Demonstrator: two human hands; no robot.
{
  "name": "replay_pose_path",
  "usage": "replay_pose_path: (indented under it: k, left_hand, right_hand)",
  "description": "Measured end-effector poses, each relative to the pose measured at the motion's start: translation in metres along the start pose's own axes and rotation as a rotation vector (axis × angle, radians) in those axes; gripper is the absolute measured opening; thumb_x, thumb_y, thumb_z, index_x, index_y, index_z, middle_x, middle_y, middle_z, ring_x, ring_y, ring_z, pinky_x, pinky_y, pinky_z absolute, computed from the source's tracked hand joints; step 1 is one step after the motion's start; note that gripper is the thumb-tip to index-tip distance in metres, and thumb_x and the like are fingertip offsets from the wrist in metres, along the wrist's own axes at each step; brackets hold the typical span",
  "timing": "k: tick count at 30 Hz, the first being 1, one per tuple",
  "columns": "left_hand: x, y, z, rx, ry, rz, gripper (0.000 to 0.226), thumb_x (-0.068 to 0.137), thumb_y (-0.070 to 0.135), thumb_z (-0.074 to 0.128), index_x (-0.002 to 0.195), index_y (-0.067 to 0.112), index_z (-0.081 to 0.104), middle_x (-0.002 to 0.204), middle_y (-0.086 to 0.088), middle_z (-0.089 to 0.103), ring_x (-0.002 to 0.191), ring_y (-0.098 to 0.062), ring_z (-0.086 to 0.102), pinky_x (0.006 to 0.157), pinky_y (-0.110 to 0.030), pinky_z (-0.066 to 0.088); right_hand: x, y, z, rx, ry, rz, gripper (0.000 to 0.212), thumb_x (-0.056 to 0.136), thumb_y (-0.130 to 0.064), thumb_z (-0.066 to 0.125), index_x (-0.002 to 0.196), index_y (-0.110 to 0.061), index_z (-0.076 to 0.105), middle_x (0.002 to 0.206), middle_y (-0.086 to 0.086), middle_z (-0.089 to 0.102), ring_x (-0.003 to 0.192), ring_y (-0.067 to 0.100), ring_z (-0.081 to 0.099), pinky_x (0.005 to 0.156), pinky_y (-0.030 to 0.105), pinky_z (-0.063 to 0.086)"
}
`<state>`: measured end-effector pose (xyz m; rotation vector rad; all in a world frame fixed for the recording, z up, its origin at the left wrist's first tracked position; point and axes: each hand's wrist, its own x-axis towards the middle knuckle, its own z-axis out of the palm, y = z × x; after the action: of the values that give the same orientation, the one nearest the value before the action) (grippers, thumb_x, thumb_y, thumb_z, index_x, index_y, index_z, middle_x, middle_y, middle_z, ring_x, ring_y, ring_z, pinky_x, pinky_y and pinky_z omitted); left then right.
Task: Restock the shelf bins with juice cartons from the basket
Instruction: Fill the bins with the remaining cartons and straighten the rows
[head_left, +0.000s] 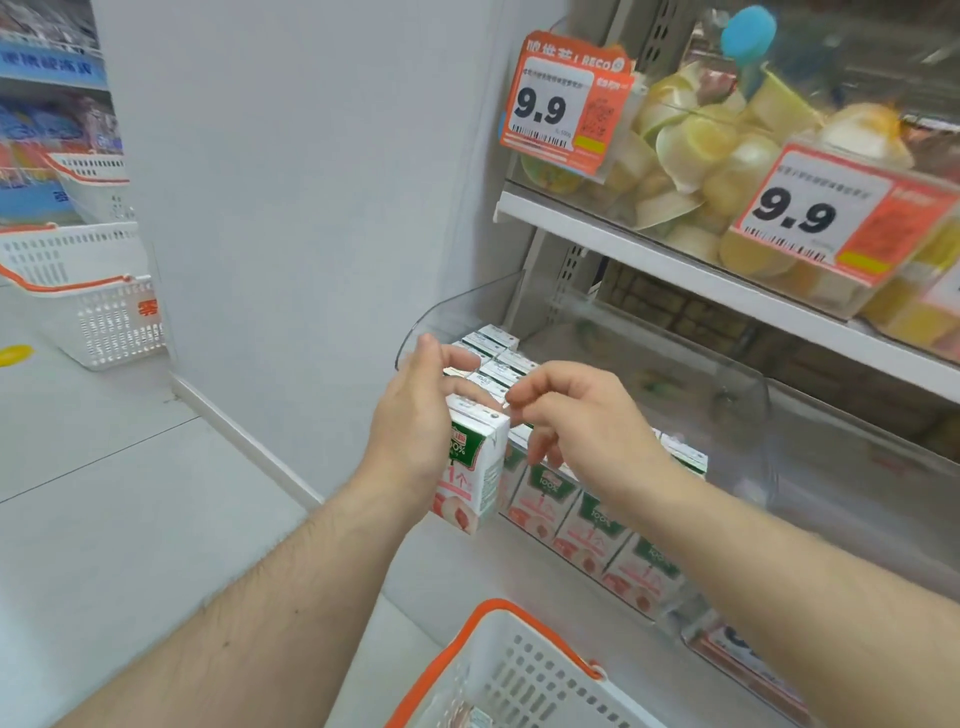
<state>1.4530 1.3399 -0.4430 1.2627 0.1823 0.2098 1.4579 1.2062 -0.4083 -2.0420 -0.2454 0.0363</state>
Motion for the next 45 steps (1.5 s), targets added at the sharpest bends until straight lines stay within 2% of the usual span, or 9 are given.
replay_pose_path:
  k: [6, 12, 15, 18, 24, 27, 31, 36, 45]
  left_hand:
    - [-0.015, 0.0, 0.019, 0.07, 0.019, 0.217, 0.041, 0.105, 0.04, 0.028, 0.084, 0.025, 0.06, 0.068, 0.008, 0.064, 0.059, -0.006, 0.057, 0.054, -0.019, 0.048]
    - [0.001, -0.005, 0.015, 0.103, 0.119, 0.235, 0.01, 0.095, 0.035, 0.05, 0.09, 0.027, 0.055, 0.09, 0.018, 0.059, 0.084, -0.003, 0.057, 0.078, -0.029, 0.049]
    - [0.017, -0.026, 0.008, 0.443, 0.273, 0.098, 0.036, 0.084, 0.033, 0.061, 0.117, 0.026, 0.048, 0.13, 0.002, 0.037, 0.125, -0.022, 0.035, 0.11, -0.044, 0.032]
    - [0.02, -0.041, 0.011, 0.559, 0.21, -0.002, 0.059, 0.083, 0.031, 0.064, 0.135, 0.03, 0.036, 0.152, 0.0, 0.01, 0.14, -0.022, 0.011, 0.116, -0.048, 0.022]
    - [0.033, -0.057, 0.022, 0.534, 0.199, 0.01, 0.064, 0.084, 0.024, 0.061, 0.141, 0.031, 0.032, 0.157, 0.007, -0.004, 0.145, -0.019, 0.004, 0.117, -0.046, 0.018]
    - [0.037, -0.061, 0.024, 0.446, 0.227, 0.051, 0.063, 0.084, 0.015, 0.057, 0.14, 0.031, 0.033, 0.156, 0.013, -0.002, 0.145, -0.015, 0.005, 0.111, -0.033, 0.019]
    - [0.039, -0.065, 0.029, 0.41, 0.272, 0.094, 0.058, 0.085, 0.011, 0.054, 0.138, 0.025, 0.038, 0.156, 0.014, -0.001, 0.145, -0.017, 0.008, 0.104, -0.024, 0.016]
    - [0.038, -0.068, 0.03, 0.391, 0.278, 0.09, 0.041, 0.086, 0.012, 0.054, 0.123, 0.027, 0.043, 0.157, 0.018, -0.001, 0.145, -0.016, 0.013, 0.101, -0.022, 0.02]
    - [0.037, -0.067, 0.031, 0.378, 0.235, 0.058, 0.032, 0.09, 0.011, 0.053, 0.112, 0.032, 0.043, 0.157, 0.019, -0.008, 0.145, -0.011, 0.006, 0.097, -0.023, 0.019]
  right_hand:
    - [-0.033, 0.011, 0.004, -0.371, 0.0, -0.075, 0.031, 0.063, -0.051, 0.072, 0.083, -0.032, 0.059, 0.071, -0.013, 0.06, 0.058, 0.003, 0.052, 0.054, 0.018, 0.038]
    - [-0.017, 0.006, -0.021, -0.398, 0.185, -0.132, 0.02, 0.078, -0.026, 0.076, 0.089, -0.026, 0.06, 0.077, -0.012, 0.065, 0.064, 0.003, 0.058, 0.054, 0.018, 0.044]
    - [0.014, 0.011, -0.04, -0.632, 0.253, -0.174, 0.023, 0.085, -0.023, 0.068, 0.103, -0.022, 0.052, 0.091, -0.004, 0.066, 0.078, 0.016, 0.062, 0.067, 0.033, 0.053]
    - [0.059, 0.028, -0.05, -0.784, 0.275, -0.133, 0.027, 0.087, -0.025, 0.064, 0.105, -0.019, 0.045, 0.097, 0.006, 0.064, 0.086, 0.028, 0.061, 0.075, 0.044, 0.054]
    - [0.152, 0.06, -0.045, -0.597, 0.186, 0.233, 0.032, 0.088, -0.022, 0.065, 0.116, -0.01, 0.053, 0.098, 0.008, 0.06, 0.089, 0.025, 0.058, 0.075, 0.035, 0.05]
    - [0.177, 0.07, -0.033, -0.515, 0.106, 0.394, 0.008, 0.09, -0.015, 0.058, 0.089, -0.007, 0.06, 0.082, 0.009, 0.058, 0.071, 0.021, 0.056, 0.061, 0.028, 0.046]
    - [0.189, 0.077, -0.03, -0.295, -0.021, 0.507, 0.015, 0.085, -0.006, 0.049, 0.071, -0.01, 0.049, 0.07, 0.008, 0.049, 0.059, 0.021, 0.048, 0.055, 0.028, 0.039]
    - [0.195, 0.081, -0.037, -0.005, -0.154, 0.575, 0.018, 0.082, -0.025, 0.053, 0.092, -0.012, 0.062, 0.076, 0.007, 0.066, 0.062, 0.026, 0.065, 0.065, 0.035, 0.052]
    - [0.2, 0.077, -0.028, -0.043, -0.154, 0.604, 0.051, 0.093, -0.06, 0.047, 0.105, -0.014, 0.066, 0.078, 0.005, 0.07, 0.074, 0.028, 0.07, 0.076, 0.037, 0.054]
